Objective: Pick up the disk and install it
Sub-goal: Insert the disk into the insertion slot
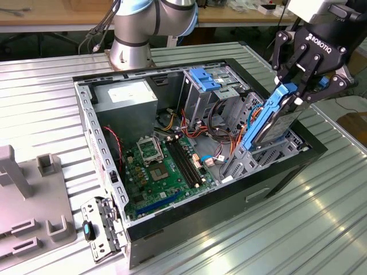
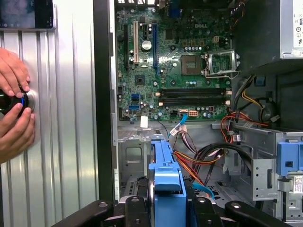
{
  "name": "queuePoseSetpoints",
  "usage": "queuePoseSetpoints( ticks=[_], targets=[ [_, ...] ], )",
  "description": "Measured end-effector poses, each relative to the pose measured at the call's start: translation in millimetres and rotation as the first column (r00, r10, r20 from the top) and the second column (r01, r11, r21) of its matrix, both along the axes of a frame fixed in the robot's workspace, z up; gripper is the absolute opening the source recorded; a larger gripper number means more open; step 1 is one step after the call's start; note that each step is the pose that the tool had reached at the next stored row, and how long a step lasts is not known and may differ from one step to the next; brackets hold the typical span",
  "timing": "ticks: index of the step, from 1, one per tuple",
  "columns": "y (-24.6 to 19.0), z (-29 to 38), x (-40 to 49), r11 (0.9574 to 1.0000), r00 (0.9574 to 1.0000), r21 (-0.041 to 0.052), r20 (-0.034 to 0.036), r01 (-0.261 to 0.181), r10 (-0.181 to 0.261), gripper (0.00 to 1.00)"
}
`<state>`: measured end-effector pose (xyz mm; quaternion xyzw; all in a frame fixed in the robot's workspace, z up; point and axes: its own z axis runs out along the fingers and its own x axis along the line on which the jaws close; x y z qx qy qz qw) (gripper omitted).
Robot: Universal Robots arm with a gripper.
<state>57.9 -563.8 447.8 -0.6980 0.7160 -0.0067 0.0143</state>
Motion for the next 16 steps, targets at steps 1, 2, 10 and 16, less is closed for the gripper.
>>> queuePoseSetpoints(
  ticks=[1,2,10,16],
  targets=[
    [0.0,-0.7,0.0,1.0000,1.0000,0.0001,0.0000,0.000,0.000,0.37],
    [0.0,-1.4,0.1,1.0000,1.0000,0.0002,0.0000,0.000,0.000,0.37],
    [-0.1,-6.8,0.1,1.0000,1.0000,0.0003,0.0001,0.000,0.000,0.37],
    [-0.1,-11.5,0.1,1.0000,1.0000,0.0005,0.0001,0.000,0.000,0.37]
  ],
)
